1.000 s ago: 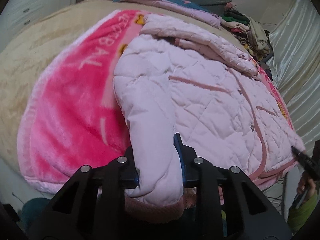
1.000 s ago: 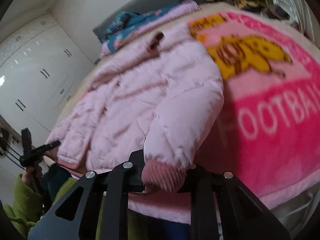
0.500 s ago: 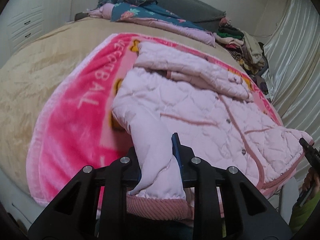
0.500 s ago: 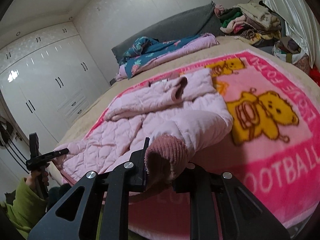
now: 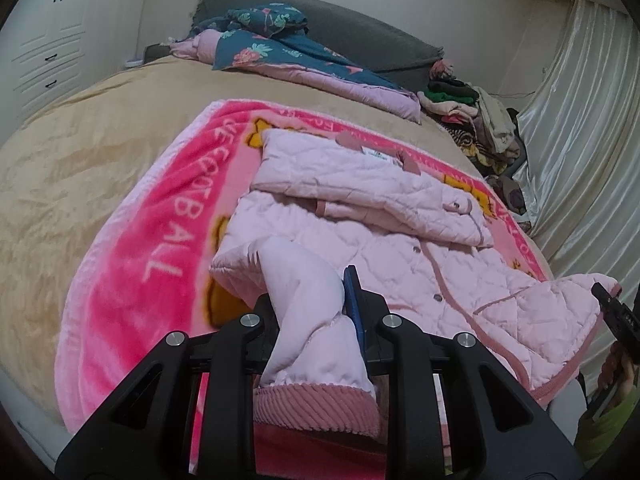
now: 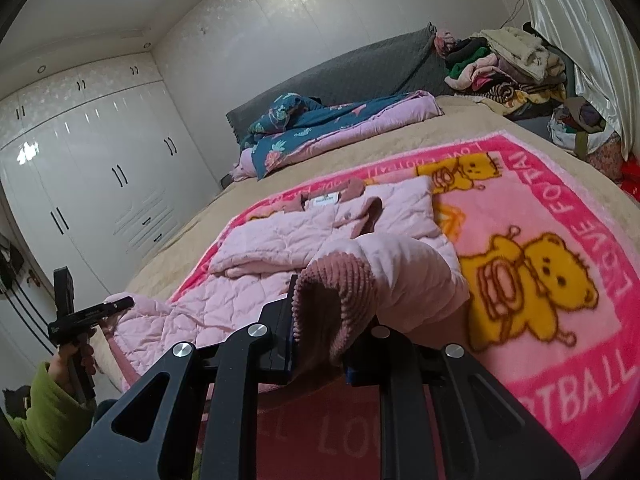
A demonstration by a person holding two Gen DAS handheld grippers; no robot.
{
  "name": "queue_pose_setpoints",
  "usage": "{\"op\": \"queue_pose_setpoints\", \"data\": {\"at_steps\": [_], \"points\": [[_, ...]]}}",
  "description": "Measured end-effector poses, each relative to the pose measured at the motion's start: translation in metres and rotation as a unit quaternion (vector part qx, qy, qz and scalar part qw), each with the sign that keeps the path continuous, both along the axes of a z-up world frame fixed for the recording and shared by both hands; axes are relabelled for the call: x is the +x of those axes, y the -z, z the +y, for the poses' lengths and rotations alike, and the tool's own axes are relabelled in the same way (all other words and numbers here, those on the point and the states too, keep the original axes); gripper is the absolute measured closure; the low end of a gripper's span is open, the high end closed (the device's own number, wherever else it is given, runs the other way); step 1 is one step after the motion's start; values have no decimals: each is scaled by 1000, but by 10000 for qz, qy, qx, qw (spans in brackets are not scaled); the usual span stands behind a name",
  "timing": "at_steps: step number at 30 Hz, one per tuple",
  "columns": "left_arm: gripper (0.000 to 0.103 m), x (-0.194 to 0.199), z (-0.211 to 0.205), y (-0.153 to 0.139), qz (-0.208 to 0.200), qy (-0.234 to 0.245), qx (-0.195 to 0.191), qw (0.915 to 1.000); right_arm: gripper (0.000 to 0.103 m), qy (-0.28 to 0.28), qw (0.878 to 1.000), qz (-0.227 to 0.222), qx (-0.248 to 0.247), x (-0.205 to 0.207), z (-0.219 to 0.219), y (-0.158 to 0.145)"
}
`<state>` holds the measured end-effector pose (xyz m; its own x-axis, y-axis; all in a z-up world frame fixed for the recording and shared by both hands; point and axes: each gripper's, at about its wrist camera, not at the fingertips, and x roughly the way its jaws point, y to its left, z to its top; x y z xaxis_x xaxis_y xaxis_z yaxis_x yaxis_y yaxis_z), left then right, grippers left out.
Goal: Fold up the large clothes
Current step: 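Lift the hem with both tools and fold it toward the collar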
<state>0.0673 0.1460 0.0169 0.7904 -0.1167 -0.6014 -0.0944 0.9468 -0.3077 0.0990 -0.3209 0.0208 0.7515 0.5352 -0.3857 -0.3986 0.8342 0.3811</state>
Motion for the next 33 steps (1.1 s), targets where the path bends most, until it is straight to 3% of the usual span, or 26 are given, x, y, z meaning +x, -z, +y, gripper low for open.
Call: {"op": "queue_pose_setpoints", "data": {"at_steps": [15, 33], "points": [[87, 23, -2, -33, -241, 69, 301, 9992, 87, 161, 9995, -239, -98, 25, 3, -31], [87, 66, 1, -47, -331, -76, 620, 9975, 87, 345, 9991, -238, 52, 73, 3, -47]]}}
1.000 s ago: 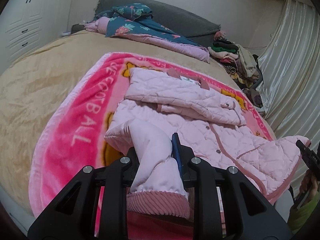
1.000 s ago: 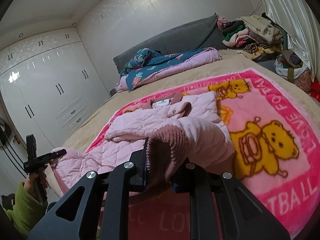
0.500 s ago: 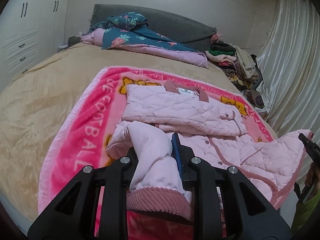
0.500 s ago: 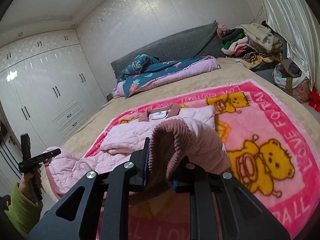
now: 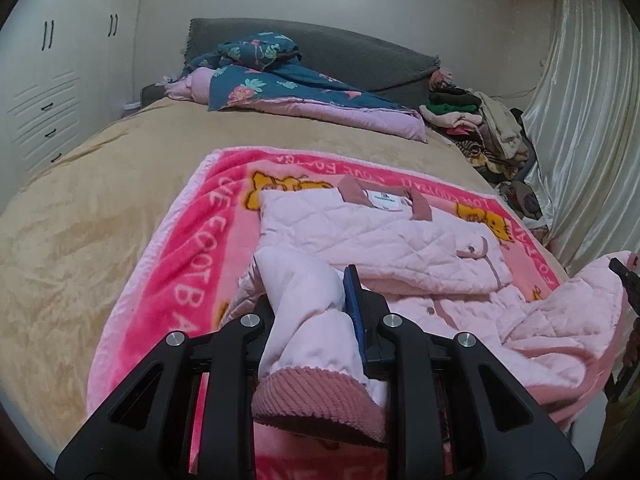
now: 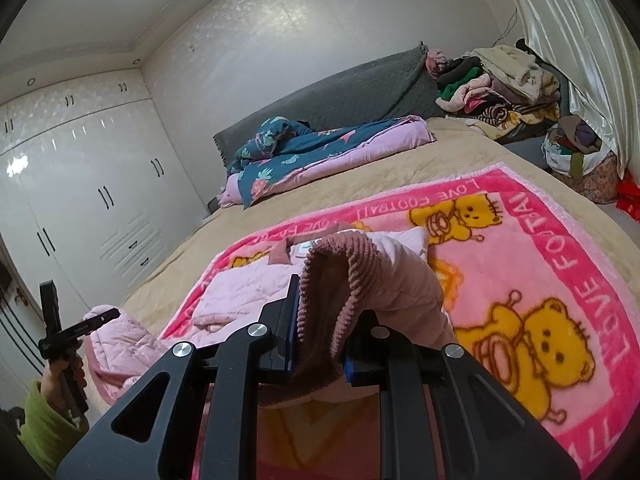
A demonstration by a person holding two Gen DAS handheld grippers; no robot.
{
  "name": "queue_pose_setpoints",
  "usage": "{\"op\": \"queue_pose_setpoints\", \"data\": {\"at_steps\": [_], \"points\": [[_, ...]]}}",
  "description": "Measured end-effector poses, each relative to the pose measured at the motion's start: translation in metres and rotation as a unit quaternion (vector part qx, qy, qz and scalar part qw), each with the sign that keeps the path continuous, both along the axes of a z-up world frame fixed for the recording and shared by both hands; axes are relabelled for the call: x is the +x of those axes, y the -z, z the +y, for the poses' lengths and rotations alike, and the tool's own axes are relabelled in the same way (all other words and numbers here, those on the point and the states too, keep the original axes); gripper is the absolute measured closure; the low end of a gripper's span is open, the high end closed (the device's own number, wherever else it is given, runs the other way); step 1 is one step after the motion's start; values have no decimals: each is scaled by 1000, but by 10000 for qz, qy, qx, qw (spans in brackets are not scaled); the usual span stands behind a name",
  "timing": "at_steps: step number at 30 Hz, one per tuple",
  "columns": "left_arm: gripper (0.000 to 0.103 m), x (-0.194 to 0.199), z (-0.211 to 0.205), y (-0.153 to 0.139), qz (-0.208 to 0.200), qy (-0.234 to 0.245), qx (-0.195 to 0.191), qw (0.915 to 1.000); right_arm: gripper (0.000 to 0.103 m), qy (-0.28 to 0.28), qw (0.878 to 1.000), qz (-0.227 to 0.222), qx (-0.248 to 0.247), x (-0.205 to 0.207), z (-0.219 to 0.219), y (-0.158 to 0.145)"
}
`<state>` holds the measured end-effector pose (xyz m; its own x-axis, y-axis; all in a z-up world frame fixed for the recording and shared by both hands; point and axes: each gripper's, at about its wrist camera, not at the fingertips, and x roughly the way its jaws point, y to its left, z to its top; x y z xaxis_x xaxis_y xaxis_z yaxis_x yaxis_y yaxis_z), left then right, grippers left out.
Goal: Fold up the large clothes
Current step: 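Lift the hem with both tools and fold it toward the collar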
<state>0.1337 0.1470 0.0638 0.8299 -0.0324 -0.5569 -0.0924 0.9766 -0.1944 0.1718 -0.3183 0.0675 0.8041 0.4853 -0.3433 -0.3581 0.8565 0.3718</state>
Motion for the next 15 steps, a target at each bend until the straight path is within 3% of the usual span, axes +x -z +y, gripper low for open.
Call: {"op": "queue_pose_setpoints", "data": {"at_steps": [15], "points": [[87, 43, -2, -34, -156, -38, 272, 9995, 87, 193, 9996, -100, 163, 42, -5, -23]]}}
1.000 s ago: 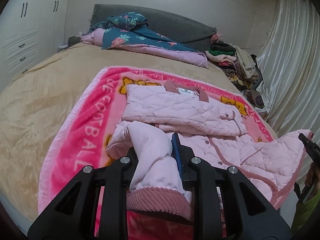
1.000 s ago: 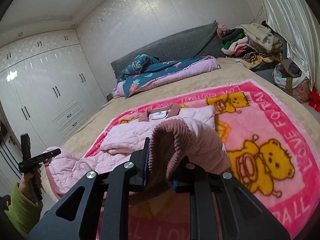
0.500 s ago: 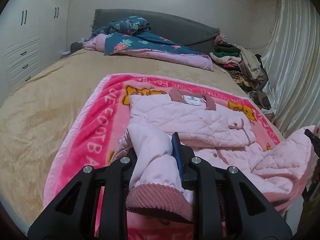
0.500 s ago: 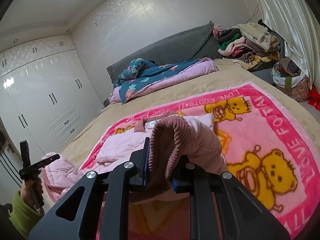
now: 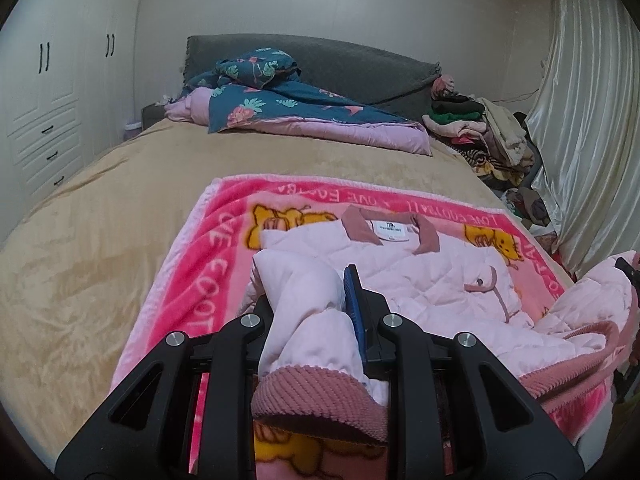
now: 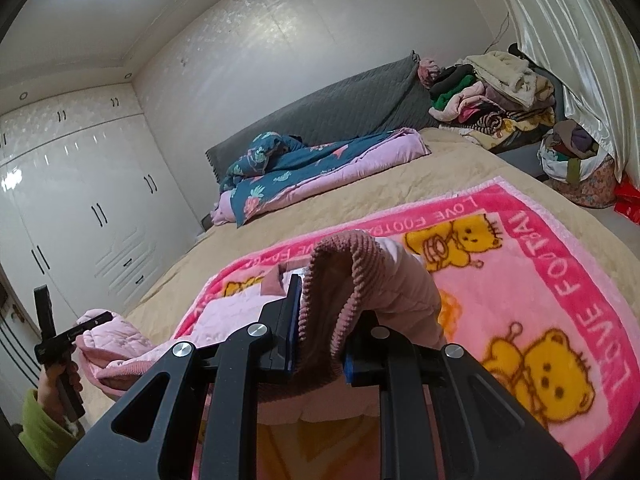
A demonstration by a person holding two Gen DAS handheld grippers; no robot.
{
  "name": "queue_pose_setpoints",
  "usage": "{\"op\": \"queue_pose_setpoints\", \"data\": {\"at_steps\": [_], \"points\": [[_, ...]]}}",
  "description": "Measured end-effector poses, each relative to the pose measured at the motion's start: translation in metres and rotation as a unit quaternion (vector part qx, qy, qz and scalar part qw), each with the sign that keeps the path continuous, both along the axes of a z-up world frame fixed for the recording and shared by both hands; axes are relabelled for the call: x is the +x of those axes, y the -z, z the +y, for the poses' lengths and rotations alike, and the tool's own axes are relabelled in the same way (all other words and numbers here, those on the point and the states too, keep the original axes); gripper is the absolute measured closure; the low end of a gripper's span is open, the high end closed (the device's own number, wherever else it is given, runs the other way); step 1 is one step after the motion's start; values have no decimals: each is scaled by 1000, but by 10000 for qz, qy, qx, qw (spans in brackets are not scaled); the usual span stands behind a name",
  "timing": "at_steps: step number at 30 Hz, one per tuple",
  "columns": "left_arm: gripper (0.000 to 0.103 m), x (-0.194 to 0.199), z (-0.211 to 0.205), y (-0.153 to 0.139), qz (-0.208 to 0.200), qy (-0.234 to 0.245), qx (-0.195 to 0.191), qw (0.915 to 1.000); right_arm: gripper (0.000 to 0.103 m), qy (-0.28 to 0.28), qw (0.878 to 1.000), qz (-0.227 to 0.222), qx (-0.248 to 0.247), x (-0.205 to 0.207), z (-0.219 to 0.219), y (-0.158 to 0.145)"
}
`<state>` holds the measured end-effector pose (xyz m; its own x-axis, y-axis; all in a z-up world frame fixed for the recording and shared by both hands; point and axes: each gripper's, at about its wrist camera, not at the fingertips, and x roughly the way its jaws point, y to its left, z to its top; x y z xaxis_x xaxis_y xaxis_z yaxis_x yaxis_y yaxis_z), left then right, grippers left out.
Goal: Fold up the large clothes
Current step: 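Lift the hem with both tools and fold it toward the collar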
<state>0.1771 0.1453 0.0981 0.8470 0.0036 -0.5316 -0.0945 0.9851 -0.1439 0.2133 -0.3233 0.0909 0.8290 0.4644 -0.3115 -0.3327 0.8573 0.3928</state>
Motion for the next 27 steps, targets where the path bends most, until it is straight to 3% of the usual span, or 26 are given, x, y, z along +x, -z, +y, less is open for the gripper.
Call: {"op": "queue_pose_setpoints", "data": {"at_steps": [9, 27], "points": [[87, 27, -1, -7, -6, -98, 88, 9999, 87, 45, 10000, -16, -4, 24, 2, -4], [86, 73, -3, 44, 289, -437, 592, 9969, 87, 199, 9978, 440, -451, 91, 23, 43]]}}
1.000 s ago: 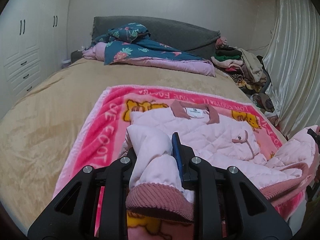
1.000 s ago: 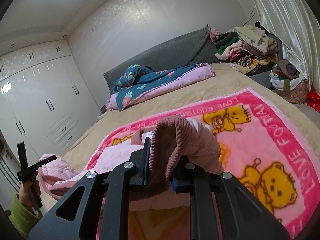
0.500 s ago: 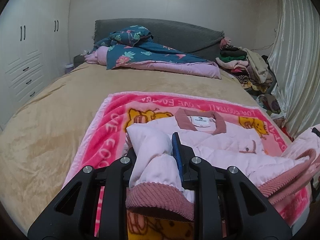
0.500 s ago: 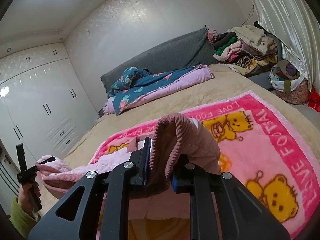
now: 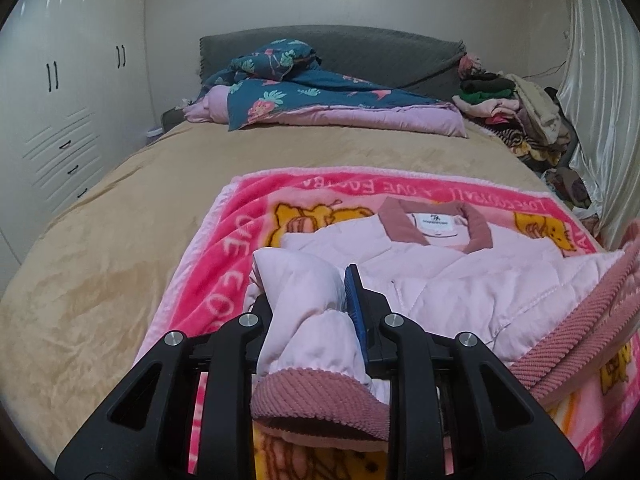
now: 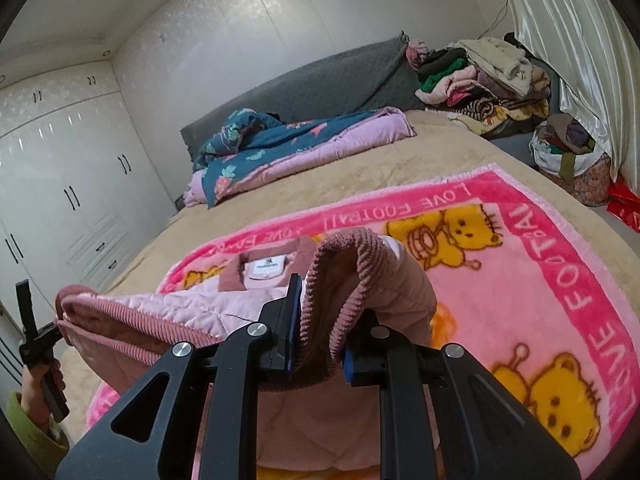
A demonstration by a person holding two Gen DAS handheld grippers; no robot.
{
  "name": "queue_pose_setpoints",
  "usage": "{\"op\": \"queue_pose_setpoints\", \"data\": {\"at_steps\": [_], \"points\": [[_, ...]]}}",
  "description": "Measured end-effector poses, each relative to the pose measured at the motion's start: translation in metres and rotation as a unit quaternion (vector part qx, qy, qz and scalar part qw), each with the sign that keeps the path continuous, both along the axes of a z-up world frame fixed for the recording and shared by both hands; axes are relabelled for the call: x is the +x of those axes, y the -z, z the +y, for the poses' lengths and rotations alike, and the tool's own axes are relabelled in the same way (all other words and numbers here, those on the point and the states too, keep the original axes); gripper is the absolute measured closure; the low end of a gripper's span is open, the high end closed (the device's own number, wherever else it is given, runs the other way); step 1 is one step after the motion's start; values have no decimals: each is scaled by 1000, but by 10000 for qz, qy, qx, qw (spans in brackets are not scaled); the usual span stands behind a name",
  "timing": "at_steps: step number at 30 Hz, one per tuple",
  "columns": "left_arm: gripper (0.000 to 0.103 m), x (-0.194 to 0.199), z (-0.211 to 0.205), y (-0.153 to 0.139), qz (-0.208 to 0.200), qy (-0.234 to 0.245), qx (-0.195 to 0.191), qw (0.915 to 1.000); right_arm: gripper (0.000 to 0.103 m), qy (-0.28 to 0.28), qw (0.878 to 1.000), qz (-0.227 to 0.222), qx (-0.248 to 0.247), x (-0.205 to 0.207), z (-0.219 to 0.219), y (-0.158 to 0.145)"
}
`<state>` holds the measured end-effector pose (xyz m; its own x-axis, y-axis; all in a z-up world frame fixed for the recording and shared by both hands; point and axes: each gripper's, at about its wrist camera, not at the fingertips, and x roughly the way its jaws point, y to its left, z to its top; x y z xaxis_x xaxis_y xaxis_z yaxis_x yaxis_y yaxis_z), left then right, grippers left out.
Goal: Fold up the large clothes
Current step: 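Lift the hem with both tools and fold it toward the collar, then lay the hem over the collar and open both tools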
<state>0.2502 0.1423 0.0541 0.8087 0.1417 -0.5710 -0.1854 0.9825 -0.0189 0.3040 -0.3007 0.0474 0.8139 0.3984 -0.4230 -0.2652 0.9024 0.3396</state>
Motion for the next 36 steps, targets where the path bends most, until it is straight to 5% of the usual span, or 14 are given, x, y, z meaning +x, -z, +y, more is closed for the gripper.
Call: {"op": "queue_pose_setpoints", "data": {"at_steps": [9, 15, 17, 25, 30, 33, 35, 36], "points": [[80, 12, 6, 23, 88, -173, -273, 9994, 87, 165, 9988, 453, 7, 35, 6, 27], [64, 15, 6, 33, 106, -165, -463, 9987, 87, 263, 9971, 677, -246, 53, 13, 43], [45, 15, 4, 35, 107, -72, -521, 9986, 86, 271, 9962, 788, -248, 60, 14, 51], [38, 12, 0, 34, 5, -45, -536, 9985, 84, 220, 9926, 1183, 171, 79, 9, 75], [25, 7, -2, 30, -95, 69, -623, 9980, 82, 162, 9899, 1330, 467, 84, 3, 78], [20, 4, -4, 26, -163, 85, -637, 9978, 66, -11, 9860, 1399, 912, 85, -3, 76], [14, 0, -4, 22, -234, 109, -670, 9974, 23, -117, 9826, 1381, 1233, 82, -6, 70], [12, -3, -5, 19, -304, 97, -657, 9973, 12, -101, 9826, 1314, 1310, 78, -7, 66]]}}
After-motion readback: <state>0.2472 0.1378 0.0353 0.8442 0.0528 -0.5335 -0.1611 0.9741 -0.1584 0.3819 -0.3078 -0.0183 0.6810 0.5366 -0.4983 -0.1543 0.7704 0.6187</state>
